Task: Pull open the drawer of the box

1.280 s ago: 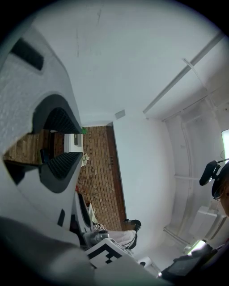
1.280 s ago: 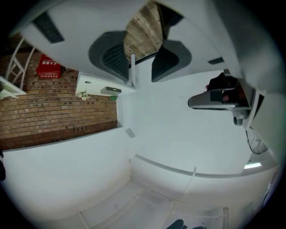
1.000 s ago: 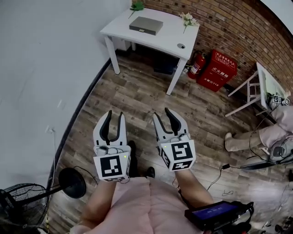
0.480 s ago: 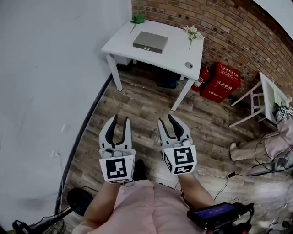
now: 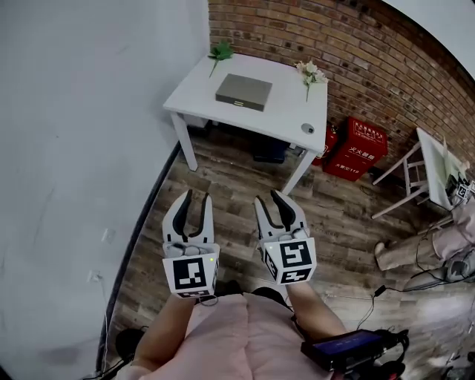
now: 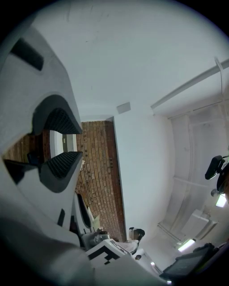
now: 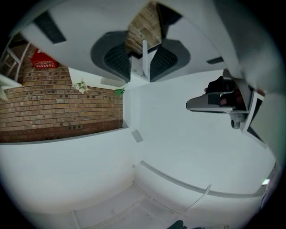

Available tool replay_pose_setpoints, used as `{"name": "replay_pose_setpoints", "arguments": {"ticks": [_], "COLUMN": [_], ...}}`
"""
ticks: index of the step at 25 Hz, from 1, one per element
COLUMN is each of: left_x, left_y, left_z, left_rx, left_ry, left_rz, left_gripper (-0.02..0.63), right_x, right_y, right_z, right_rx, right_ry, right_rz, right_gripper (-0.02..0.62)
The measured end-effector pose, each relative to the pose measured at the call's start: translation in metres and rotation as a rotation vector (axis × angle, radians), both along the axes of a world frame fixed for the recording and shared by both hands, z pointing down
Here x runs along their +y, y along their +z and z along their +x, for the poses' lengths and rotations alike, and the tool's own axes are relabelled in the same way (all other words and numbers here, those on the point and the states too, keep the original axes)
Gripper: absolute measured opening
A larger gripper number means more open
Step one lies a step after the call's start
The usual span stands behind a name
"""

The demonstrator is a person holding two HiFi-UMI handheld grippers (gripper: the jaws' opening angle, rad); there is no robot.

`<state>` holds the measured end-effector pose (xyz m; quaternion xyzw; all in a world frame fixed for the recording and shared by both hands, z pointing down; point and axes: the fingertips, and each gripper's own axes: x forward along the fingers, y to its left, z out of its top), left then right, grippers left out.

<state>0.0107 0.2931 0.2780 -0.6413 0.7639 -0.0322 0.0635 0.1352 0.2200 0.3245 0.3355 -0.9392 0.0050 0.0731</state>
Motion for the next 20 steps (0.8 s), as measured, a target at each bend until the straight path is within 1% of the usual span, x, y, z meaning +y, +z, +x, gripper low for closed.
{"name": "replay_pose_setpoints", "arguments": {"ticks": [5, 10, 16, 20], "left_x": [-0.011, -0.027, -0.063, -0.104], "left_y": [0.013, 0.031, 0.054, 0.056], "left_z": [-0.011, -0.016, -0.032, -0.044], "left_rx": [0.018, 0.026, 0.035, 0.026], "left_ry": [0.012, 0.023, 0.035, 0.042], "left_rz": [-0.037, -0.079, -0.130, -0.136], "left_gripper": [0.118, 0.115, 0.115, 0.115], "right_x": [-0.011, -0.029, -0.068, -0.109], "right_y": [0.009, 0.022, 0.042, 0.045], "right_z": [-0.011, -0.012, -0.023, -0.035], "right_rx": [0.007, 0.014, 0.025, 0.038], "right_ry": [0.010, 0.030, 0.055, 0.060], "right_rz": [-0.022, -0.052, -0.083, -0.088], "right_gripper": [0.141, 0.140, 0.141, 0.141]}}
